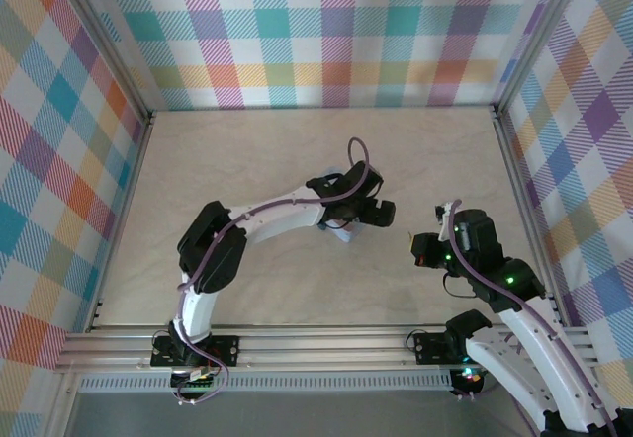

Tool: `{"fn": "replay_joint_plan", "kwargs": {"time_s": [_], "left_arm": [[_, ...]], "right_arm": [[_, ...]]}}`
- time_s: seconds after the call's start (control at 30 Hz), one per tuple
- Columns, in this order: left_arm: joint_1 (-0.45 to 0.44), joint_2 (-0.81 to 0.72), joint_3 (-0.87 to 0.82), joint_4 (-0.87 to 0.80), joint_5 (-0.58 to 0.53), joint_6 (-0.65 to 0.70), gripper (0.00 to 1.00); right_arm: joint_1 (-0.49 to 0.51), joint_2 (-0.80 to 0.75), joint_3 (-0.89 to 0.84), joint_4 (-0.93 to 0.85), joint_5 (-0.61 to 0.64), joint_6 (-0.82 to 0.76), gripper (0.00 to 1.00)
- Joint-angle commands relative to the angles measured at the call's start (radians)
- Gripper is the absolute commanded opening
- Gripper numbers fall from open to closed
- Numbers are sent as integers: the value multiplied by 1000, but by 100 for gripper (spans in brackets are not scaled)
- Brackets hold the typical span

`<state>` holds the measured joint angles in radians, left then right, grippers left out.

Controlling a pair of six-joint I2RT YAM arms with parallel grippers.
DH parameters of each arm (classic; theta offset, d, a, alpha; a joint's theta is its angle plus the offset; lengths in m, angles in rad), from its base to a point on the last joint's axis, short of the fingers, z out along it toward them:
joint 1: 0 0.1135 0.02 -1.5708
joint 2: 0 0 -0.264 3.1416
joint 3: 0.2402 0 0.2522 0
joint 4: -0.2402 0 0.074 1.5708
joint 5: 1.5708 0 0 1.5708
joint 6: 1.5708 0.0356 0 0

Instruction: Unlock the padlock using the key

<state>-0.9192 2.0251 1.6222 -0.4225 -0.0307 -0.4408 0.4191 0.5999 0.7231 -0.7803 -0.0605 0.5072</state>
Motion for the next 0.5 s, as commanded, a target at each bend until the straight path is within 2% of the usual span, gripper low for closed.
{"fn": "replay_joint_plan", "kwargs": {"time_s": [0.0,0.23,0.47], "left_arm": [[-11,63,76,-51,45,23,100],[-1,68,150,-62,58,45,100],[35,-18,193,-59,64,84,100]], "right_arm": [[-3,-3,19,2,-5,-11,0],[-4,24,20,4,-11,-20,0],[-3,30,-4,27,-33,-6,0]]}}
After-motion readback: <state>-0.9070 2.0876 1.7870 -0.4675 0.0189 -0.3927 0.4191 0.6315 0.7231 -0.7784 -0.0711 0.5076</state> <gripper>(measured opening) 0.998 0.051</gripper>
